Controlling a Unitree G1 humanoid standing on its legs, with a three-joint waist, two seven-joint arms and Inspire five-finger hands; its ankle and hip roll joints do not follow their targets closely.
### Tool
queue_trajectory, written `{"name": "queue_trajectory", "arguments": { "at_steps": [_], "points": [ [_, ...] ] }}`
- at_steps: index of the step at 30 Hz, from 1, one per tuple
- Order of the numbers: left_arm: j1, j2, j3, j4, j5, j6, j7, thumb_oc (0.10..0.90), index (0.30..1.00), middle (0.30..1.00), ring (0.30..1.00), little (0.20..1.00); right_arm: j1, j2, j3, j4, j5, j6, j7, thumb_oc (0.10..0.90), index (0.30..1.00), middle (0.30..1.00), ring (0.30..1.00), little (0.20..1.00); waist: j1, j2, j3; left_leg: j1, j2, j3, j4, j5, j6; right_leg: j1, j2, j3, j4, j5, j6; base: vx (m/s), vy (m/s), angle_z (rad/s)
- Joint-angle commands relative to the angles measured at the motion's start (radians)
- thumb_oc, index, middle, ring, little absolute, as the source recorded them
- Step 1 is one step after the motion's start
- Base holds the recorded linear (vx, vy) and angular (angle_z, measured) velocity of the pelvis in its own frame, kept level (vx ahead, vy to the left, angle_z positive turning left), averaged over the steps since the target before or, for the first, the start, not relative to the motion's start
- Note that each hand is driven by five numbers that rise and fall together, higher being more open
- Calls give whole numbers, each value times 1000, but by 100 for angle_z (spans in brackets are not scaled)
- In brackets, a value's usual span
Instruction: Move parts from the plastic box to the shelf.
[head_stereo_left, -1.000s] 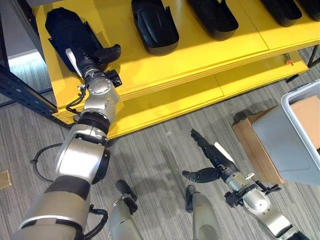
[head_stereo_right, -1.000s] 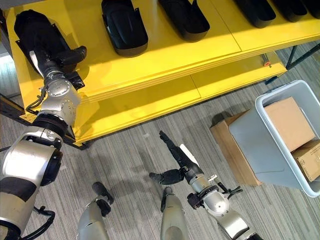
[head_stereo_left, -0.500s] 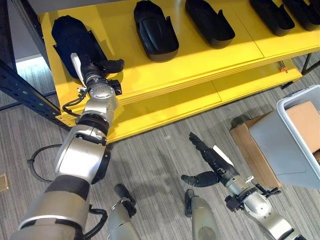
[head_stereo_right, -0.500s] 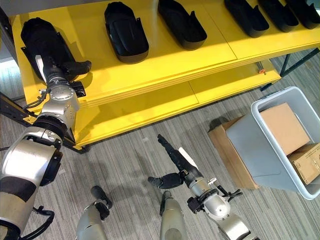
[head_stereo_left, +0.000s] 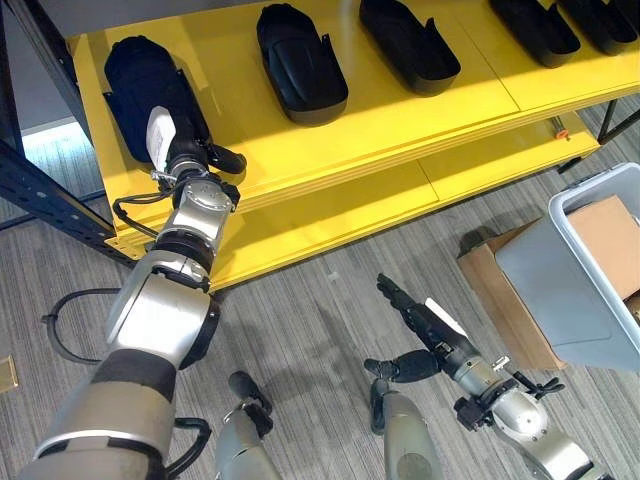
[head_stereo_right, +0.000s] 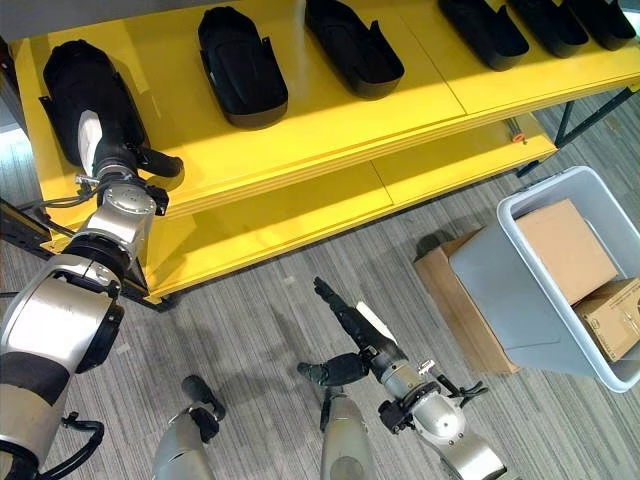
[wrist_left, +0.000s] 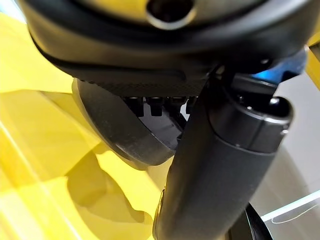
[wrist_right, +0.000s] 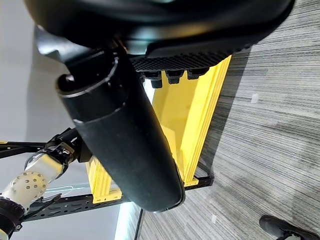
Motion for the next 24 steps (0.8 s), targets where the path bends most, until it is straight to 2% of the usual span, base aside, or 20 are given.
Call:
{"name": "queue_trajectory", "arguments": {
  "at_steps": [1,10,11,12,14,24],
  "points": [
    [-35,72,60,32,27,-2,1,900,1000,1000,1000,1000,-58,-33,-96,-117,55,-104,2,900,1000,1000,1000,1000,-21,17,15,-24,91,-127,146,-87,-133,145,43,-6,-109,14,-44,0,0,0],
    [-42,73,174,-24,-242,-86,9,900,1000,1000,1000,1000,-47,-19,-96,-100,53,-105,-16,900,1000,1000,1000,1000,-15,15,11,-29,89,-132,151,-94,-134,142,46,-3,-104,10,-43,0,0,0],
    [-83,91,192,-77,-372,-144,12,900,1000,1000,1000,1000,-53,-20,-93,-89,41,-106,-34,900,1000,1000,1000,1000,-8,21,8,-29,87,-136,151,-95,-134,142,44,-7,-101,7,-43,0,0,0],
    [-83,91,191,-76,-375,-144,12,900,1000,1000,1000,1000,-54,-20,-93,-88,41,-106,-34,900,1000,1000,1000,1000,-9,21,8,-30,87,-136,151,-95,-134,142,44,-7,-101,7,-43,0,0,0],
    [-103,104,208,-109,-465,-180,12,900,1000,1000,1000,1000,-61,-17,-90,-81,32,-105,-41,900,1000,1000,1000,1000,-2,26,5,-33,85,-141,154,-95,-135,143,44,-11,-98,4,-44,0,0,0],
    [-159,108,208,-163,-625,-233,-14,900,1000,1000,1000,1000,-72,-12,-92,-58,11,-94,-54,900,1000,1000,1000,1000,11,41,-12,-25,71,-151,144,-92,-136,168,45,-24,-111,6,-42,-1,0,3]
  ]
}}
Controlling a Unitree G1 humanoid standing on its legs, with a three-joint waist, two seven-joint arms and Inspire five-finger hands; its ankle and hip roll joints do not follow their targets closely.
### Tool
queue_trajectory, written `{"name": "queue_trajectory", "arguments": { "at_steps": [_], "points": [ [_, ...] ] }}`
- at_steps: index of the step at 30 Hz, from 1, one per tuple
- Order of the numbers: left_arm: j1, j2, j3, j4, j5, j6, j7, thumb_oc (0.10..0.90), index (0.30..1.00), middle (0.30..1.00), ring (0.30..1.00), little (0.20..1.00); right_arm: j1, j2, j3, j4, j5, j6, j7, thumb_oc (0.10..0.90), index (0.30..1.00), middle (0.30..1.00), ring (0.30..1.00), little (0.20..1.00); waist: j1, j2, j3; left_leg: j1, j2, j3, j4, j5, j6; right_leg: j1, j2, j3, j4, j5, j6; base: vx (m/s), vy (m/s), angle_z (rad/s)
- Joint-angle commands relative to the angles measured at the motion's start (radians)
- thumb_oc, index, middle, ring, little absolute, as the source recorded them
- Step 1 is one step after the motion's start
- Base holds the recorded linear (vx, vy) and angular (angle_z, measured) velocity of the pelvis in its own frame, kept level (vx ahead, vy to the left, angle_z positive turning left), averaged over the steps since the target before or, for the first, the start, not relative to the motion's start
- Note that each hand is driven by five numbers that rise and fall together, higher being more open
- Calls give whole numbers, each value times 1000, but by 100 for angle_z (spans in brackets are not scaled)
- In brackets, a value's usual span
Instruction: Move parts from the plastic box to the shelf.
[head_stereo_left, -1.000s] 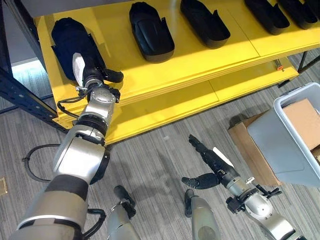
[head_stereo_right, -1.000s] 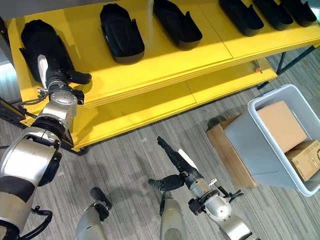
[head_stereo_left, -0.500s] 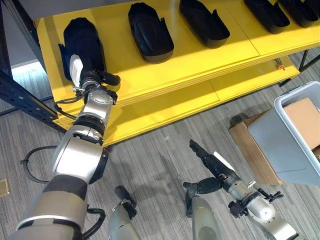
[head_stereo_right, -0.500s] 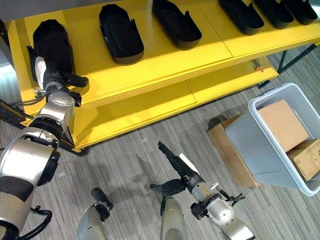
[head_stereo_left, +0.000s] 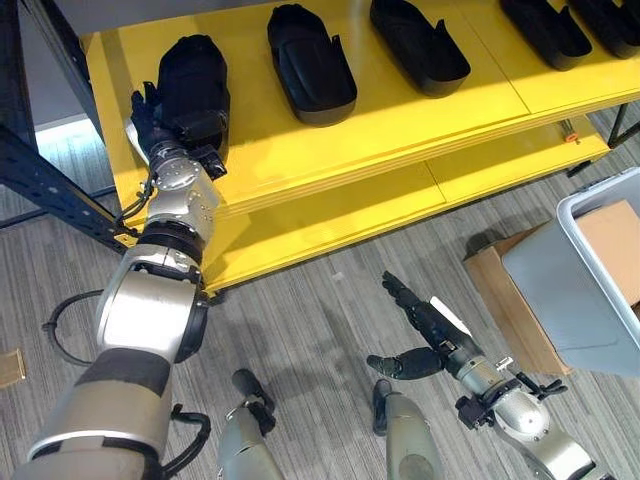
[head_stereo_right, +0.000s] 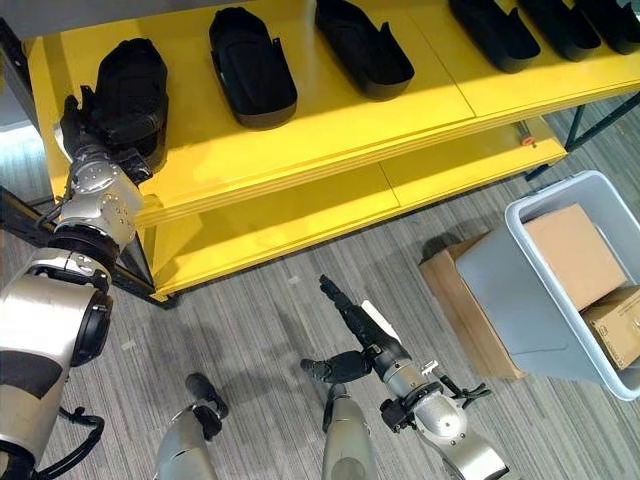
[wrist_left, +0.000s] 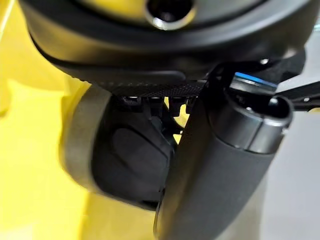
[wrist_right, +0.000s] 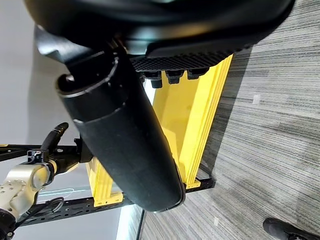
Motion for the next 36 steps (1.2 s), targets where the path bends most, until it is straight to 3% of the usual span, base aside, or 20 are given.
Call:
{"name": "queue_trajectory", "arguments": {
  "at_steps": [1,20,28,32,33,36],
  "points": [
    [-139,79,33,-86,-35,-135,-17,900,1000,1000,1000,1000,-59,-6,-91,-58,-8,-93,-18,900,1000,1000,1000,1000,-11,34,-14,-25,86,-144,144,-93,-136,159,52,-12,-112,8,-45,-7,3,9],
    [-142,-5,6,-174,-114,-179,-49,900,1000,1000,1000,1000,-69,-8,-105,-62,-28,-79,-22,900,1000,1000,1000,1000,-2,35,-38,0,78,-154,133,-87,-137,207,60,-18,-136,7,-47,-1,1,2],
    [-52,20,-87,-423,87,-207,1,900,1000,1000,1000,1000,-62,5,-125,-73,-34,-86,-24,900,1000,1000,1000,1000,19,40,-29,8,72,-159,124,-78,-131,216,59,-27,-128,1,-54,-9,-9,2],
    [120,108,-118,-641,327,-193,30,900,1000,1000,1000,1000,-59,25,-141,-75,-45,-98,-27,900,1000,1000,1000,1000,40,42,-10,15,69,-160,117,-71,-128,218,60,-35,-115,-6,-62,-41,-27,8],
    [126,108,-115,-648,333,-189,35,900,1000,1000,1000,1000,-58,25,-139,-74,-45,-98,-27,900,1000,1000,1000,1000,39,41,-11,16,69,-159,116,-71,-128,219,60,-34,-114,-7,-62,-30,-19,5],
    [285,194,-111,-777,555,-144,37,900,1000,1000,1000,1000,-64,38,-156,-67,-48,-110,-29,900,1000,1000,1000,1000,57,45,2,20,72,-161,117,-68,-127,216,58,-39,-97,-12,-66,-38,-21,4]
  ]
}}
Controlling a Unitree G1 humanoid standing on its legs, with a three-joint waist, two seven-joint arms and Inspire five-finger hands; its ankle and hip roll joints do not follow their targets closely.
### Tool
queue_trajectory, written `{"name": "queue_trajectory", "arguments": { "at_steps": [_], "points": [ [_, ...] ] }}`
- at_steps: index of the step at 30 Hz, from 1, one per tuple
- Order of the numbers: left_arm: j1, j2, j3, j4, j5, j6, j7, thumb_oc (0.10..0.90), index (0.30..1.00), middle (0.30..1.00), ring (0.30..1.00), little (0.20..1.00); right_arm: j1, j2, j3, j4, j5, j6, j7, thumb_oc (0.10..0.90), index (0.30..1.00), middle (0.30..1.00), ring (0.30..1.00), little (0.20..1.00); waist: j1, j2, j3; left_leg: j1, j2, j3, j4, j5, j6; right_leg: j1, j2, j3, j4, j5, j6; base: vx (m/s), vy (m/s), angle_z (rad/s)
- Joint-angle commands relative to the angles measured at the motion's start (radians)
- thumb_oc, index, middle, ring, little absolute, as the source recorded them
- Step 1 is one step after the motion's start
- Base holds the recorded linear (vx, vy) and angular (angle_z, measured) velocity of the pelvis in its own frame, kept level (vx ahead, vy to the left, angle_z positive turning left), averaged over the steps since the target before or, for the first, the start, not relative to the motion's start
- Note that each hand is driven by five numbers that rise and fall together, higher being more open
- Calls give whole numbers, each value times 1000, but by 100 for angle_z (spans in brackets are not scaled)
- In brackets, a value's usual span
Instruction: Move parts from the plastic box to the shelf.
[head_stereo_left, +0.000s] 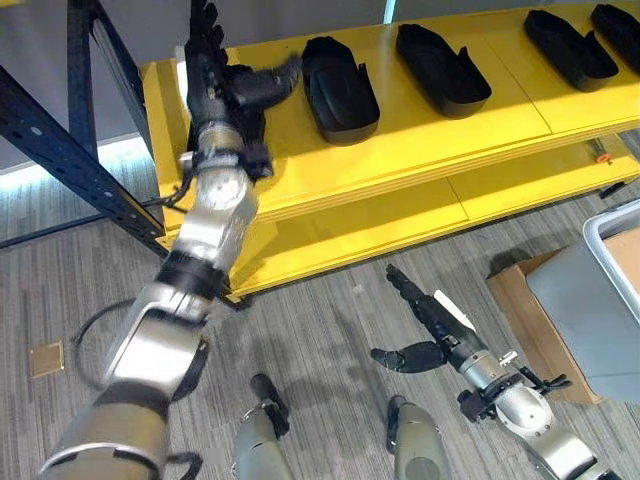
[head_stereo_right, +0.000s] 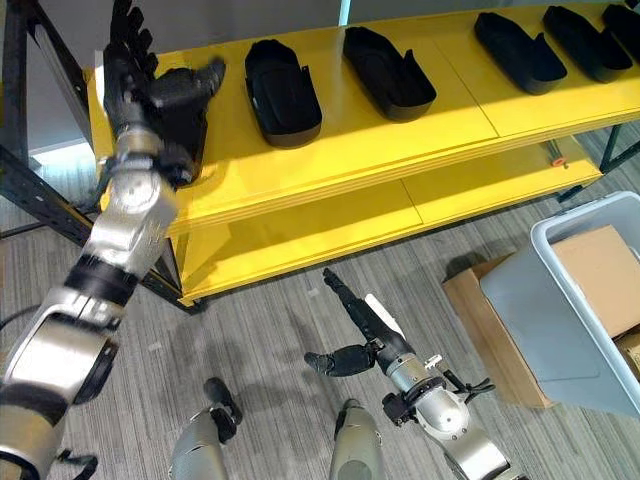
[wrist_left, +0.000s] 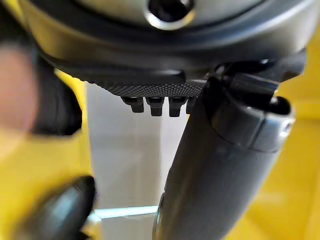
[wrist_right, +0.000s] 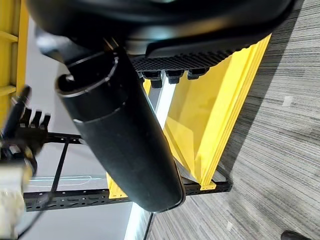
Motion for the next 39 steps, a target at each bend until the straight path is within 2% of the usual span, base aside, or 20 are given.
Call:
{"name": "queue_trajectory", "arguments": {
  "at_steps": [1,3,6,7,10,11,13,14,18,25,27,30,39],
  "points": [
    [-38,137,57,-83,281,-45,23,900,1000,1000,1000,1000,-64,33,-106,-69,-7,-115,-20,900,1000,1000,1000,1000,0,-8,-1,-42,91,-119,145,-91,-114,143,67,3,-140,31,-59,0,0,0],
    [62,150,87,-141,402,-18,15,900,1000,1000,1000,1000,-61,44,-119,-67,-9,-116,-15,900,1000,1000,1000,1000,10,-6,5,-38,94,-120,144,-89,-114,142,67,2,-128,25,-62,-24,-9,6],
    [202,106,152,-206,462,-7,10,900,1000,1000,1000,1000,-59,48,-127,-74,-18,-116,-15,900,1000,1000,1000,1000,16,-4,11,-37,93,-124,142,-83,-114,141,67,-3,-122,23,-66,-37,-7,7],
    [204,106,153,-207,462,-7,10,900,1000,1000,1000,1000,-59,47,-127,-74,-18,-116,-15,900,1000,1000,1000,1000,16,-4,10,-37,93,-124,142,-83,-114,141,67,-3,-122,24,-66,-39,4,2],
    [271,110,165,-227,592,27,12,900,1000,1000,1000,1000,-60,50,-139,-80,-20,-120,-16,900,1000,1000,1000,1000,20,-6,16,-37,94,-127,138,-81,-115,140,69,-4,-125,24,-67,-11,2,0],
    [283,127,157,-206,683,49,18,900,1000,1000,1000,1000,-63,46,-139,-80,-22,-122,-14,900,1000,1000,1000,1000,19,-9,18,-37,96,-126,139,-82,-115,139,69,-2,-124,24,-67,-32,14,0],
    [283,174,138,-193,818,80,26,900,1000,1000,1000,1000,-63,44,-145,-80,-18,-128,-13,900,1000,1000,1000,1000,17,-9,20,-37,101,-126,143,-84,-116,134,69,-2,-118,21,-67,-15,5,0],
    [282,173,136,-193,821,81,27,900,1000,1000,1000,1000,-63,45,-145,-80,-18,-128,-13,900,1000,1000,1000,1000,18,-10,20,-37,101,-126,144,-85,-116,134,69,-2,-118,21,-67,0,0,0],
    [264,231,82,-135,992,123,-19,900,1000,1000,1000,1000,-58,41,-152,-82,-14,-119,0,900,1000,1000,1000,1000,13,-9,22,-34,105,-123,143,-83,-117,127,71,6,-108,16,-67,-11,6,-2],
    [188,260,8,-25,1071,158,-61,900,1000,1000,1000,1000,-46,35,-155,-85,-19,-112,7,900,1000,1000,1000,1000,3,-7,24,-33,109,-120,144,-83,-117,120,72,12,-101,16,-65,-3,1,0],
    [130,280,-49,55,1117,173,-83,900,1000,1000,1000,1000,-37,27,-158,-88,-15,-113,16,900,1000,1000,1000,1000,-2,-7,26,-34,113,-123,146,-83,-117,116,72,16,-98,16,-63,0,0,0],
    [90,294,-103,111,1150,169,-95,900,1000,1000,1000,1000,-32,24,-160,-93,-14,-116,20,900,1000,1000,1000,1000,-3,-9,30,-36,114,-125,151,-85,-115,110,72,18,-90,14,-62,-6,-1,-2],
    [70,325,-168,192,1214,164,-108,900,1000,1000,1000,1000,-22,21,-168,-98,-18,-129,21,900,1000,1000,1000,1000,-6,-10,36,-39,115,-123,153,-84,-114,100,70,25,-83,15,-60,-1,0,0]
  ]
}}
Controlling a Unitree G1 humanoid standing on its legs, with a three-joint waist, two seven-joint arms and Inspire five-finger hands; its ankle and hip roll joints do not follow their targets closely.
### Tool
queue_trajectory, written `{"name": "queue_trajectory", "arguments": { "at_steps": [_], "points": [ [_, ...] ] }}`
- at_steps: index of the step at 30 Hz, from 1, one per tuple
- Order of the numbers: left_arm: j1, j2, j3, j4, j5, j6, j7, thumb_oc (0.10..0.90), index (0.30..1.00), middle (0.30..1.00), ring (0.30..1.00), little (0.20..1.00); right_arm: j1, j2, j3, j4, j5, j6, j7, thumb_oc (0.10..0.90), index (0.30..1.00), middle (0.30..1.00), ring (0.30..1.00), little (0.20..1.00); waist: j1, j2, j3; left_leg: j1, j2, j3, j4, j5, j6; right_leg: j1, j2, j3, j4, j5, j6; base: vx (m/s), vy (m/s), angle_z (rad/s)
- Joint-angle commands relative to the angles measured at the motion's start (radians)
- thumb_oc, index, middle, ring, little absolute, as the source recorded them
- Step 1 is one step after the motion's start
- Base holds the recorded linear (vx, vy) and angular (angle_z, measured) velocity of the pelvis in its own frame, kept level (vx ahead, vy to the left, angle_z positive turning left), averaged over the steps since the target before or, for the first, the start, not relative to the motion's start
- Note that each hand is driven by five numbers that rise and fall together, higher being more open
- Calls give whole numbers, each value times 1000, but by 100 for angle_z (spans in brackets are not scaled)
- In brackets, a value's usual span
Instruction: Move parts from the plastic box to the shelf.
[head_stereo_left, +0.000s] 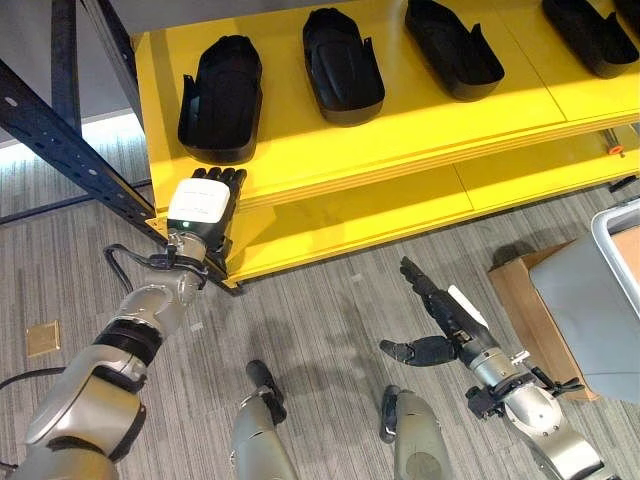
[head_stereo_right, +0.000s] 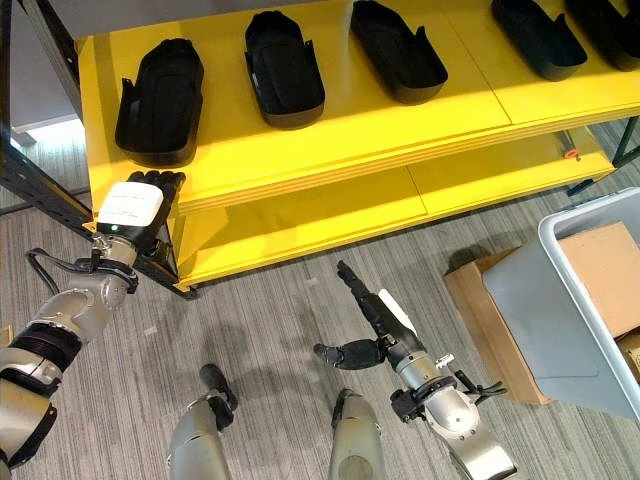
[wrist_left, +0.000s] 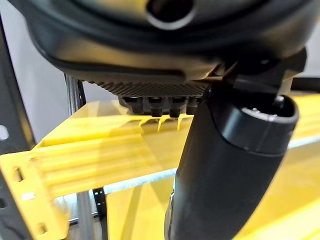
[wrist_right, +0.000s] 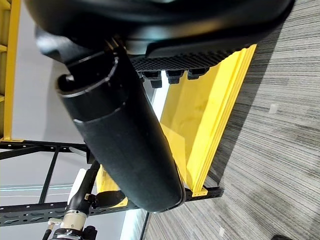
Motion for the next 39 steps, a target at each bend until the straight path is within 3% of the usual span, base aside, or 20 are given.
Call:
{"name": "queue_trajectory", "arguments": {
  "at_steps": [1,17,39],
  "points": [
    [-136,106,6,-25,46,-5,37,900,1000,1000,1000,1000,-44,-11,-98,-96,-7,-124,-4,900,1000,1000,1000,1000,-12,8,-43,-46,92,-114,152,-99,-100,118,57,20,-139,46,-41,0,0,0],
    [-364,32,-120,182,-47,-5,25,900,1000,1000,1000,1000,-25,-22,-87,-93,5,-127,-4,900,1000,1000,1000,1000,-34,8,-43,-50,96,-110,165,-100,-100,105,52,23,-120,44,-39,2,1,-2],
    [-471,-32,-168,251,-102,-13,39,900,1000,1000,1000,1000,-22,-29,-75,-91,16,-133,-6,900,1000,1000,1000,1000,-48,9,-49,-52,100,-107,174,-101,-100,96,51,29,-103,41,-39,0,0,0]
  ]
}}
